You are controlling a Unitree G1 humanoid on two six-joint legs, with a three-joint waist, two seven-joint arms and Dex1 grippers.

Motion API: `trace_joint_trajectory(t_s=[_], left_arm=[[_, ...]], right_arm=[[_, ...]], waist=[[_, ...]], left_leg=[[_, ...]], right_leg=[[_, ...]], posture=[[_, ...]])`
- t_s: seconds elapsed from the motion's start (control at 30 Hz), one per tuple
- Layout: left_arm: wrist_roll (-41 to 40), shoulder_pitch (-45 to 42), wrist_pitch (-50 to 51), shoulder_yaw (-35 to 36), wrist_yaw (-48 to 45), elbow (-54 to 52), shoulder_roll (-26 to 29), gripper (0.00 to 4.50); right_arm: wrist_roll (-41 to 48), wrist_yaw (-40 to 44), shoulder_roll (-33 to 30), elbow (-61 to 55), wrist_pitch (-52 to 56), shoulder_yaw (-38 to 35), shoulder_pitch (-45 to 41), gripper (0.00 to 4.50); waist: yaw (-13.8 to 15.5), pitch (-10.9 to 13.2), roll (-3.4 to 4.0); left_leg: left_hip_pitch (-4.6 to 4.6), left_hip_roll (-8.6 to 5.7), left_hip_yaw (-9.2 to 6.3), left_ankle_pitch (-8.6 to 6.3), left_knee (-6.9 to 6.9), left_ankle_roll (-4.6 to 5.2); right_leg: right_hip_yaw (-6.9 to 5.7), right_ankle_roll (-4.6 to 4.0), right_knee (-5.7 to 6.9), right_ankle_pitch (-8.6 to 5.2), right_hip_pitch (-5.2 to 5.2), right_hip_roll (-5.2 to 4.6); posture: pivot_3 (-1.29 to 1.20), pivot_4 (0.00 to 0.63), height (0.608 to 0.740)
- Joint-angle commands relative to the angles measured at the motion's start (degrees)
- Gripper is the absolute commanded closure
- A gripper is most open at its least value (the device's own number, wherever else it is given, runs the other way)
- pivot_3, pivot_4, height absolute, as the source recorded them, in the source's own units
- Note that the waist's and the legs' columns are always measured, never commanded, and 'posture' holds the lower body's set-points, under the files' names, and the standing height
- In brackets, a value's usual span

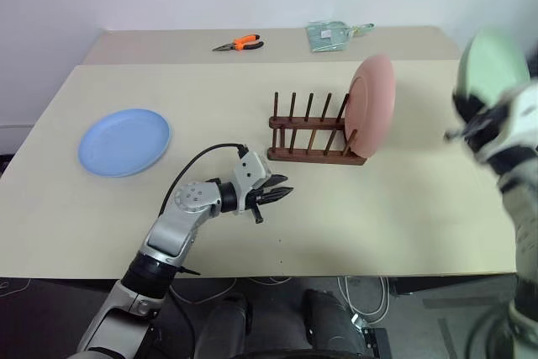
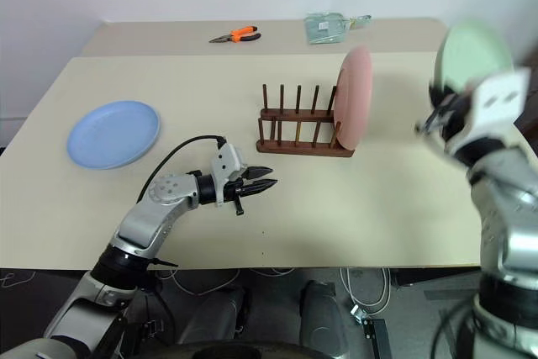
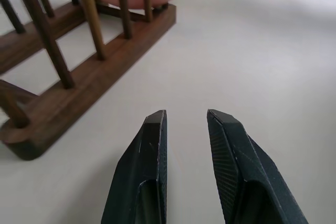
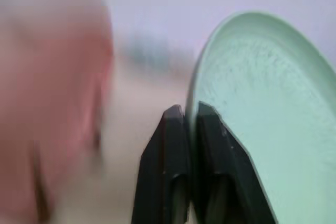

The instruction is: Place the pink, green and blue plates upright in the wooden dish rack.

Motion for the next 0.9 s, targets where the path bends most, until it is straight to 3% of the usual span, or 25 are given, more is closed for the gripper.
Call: trace_joint_trajectory(t_s=[0.03,0.13,0.23,0.33,0.47,0.9], left_arm=[[0.3,-0.6,-3.2,2.6,0.8,0.7,0.9,3.32],[0.0,-0.1,-4.5,3.8,1.0,1.4,1.7,3.32],[-2.2,0.6,-3.6,5.7,0.5,0.5,2.0,3.32],[-5.3,1.9,-1.6,7.5,-0.6,-2.1,2.5,3.32],[-9.8,4.5,2.1,9.0,-2.6,-6.4,3.8,3.32],[-11.4,7.3,4.5,8.9,-0.8,-10.8,4.9,3.32]], right_arm=[[25.8,-4.1,1.2,-7.4,5.2,-3.0,-8.3,4.46],[42.8,-10.6,3.8,-9.8,6.0,0.7,-12.8,4.46],[48.8,-18.6,10.2,-10.4,4.4,8.0,-13.8,4.46],[44.9,-26.2,16.7,-7.2,4.0,14.6,-12.6,4.46],[39.4,-26.8,20.4,-4.0,3.5,19.5,-10.7,4.46],[36.2,-26.1,22.2,5.2,2.5,17.9,-11.6,4.46]], waist=[[0.3,0.0,-0.04],[0.5,0.0,-0.05],[0.4,0.0,-0.07],[0.1,0.0,-0.06],[0.0,0.0,-0.01],[-1.0,0.0,0.01]], left_leg=[[0.00,0.01,-0.08,0.00,-0.02,0.00],[-0.06,0.01,-0.27,0.00,-0.09,0.00],[-0.08,-0.02,-0.24,0.00,-0.07,0.00],[-0.05,-0.02,-0.21,0.00,-0.06,0.00],[-0.06,-0.04,-0.18,0.01,-0.09,-0.01],[-0.03,-0.03,-0.15,0.01,-0.12,-0.01]], right_leg=[[-0.07,-0.05,0.00,0.04,0.00,0.01],[-0.23,-0.05,-0.06,0.03,0.02,0.00],[-0.19,-0.15,-0.10,-0.03,0.02,-0.08],[-0.14,-0.22,-0.05,-0.06,-0.03,-0.07],[-0.14,-0.12,0.02,0.00,-0.09,-0.04],[-0.13,-0.09,0.08,0.01,-0.13,0.03]], posture=[[0.00,0.150,0.740],[0.00,0.150,0.740],[0.00,0.150,0.740],[0.00,0.150,0.740],[0.00,0.150,0.740],[0.00,0.150,0.740]])
